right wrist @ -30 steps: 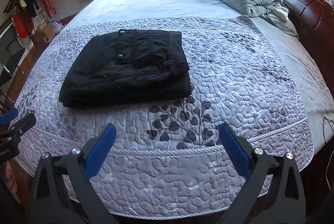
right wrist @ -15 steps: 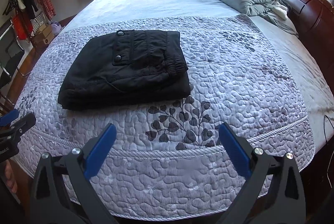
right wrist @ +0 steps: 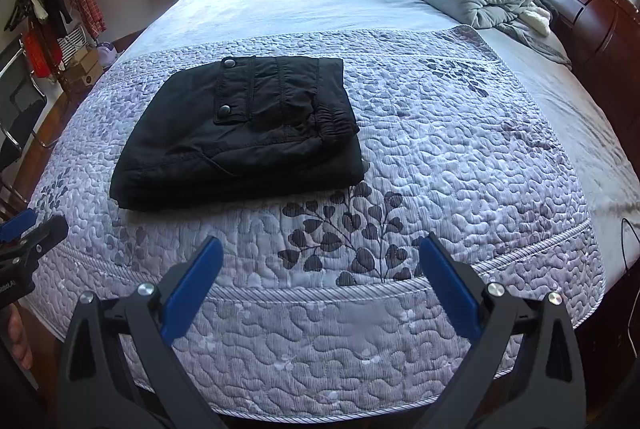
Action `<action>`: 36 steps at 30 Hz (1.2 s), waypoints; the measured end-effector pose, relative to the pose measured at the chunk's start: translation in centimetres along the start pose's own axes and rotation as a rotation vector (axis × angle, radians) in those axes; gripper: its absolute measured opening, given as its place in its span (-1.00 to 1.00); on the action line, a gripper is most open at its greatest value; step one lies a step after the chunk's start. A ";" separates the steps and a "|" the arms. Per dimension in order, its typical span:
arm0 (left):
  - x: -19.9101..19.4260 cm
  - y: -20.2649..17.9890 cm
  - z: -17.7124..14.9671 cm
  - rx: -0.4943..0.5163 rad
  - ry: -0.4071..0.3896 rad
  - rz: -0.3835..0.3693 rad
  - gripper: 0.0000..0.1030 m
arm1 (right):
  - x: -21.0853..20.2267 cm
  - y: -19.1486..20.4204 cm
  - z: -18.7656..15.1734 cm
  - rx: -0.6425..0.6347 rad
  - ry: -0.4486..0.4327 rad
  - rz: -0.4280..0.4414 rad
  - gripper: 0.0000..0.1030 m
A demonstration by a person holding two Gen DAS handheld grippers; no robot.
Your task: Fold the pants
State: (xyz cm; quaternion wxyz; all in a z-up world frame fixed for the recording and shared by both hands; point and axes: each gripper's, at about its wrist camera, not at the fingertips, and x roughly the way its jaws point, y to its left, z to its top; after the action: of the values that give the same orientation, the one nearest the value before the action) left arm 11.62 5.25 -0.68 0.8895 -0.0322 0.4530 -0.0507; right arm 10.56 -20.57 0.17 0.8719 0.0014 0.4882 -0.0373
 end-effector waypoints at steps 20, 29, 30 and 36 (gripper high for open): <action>0.0 0.0 0.5 -0.001 -0.004 0.006 0.93 | 0.0 -0.2 0.0 0.003 0.000 -0.003 0.91; -0.1 -0.3 0.5 -0.001 -0.012 0.005 0.93 | 0.2 -0.4 0.0 0.009 0.004 -0.002 0.91; -0.1 -0.3 0.5 -0.002 -0.013 0.005 0.93 | 0.3 -0.4 0.0 0.008 0.004 -0.001 0.91; -0.1 -0.3 0.6 -0.001 -0.013 0.004 0.93 | 0.3 -0.5 0.0 0.009 0.004 -0.002 0.91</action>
State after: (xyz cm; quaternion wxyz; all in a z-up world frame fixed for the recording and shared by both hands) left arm 12.04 4.98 -0.19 0.8926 -0.0318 0.4472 -0.0484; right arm 10.68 -21.07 -0.03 0.8708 0.0051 0.4899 -0.0406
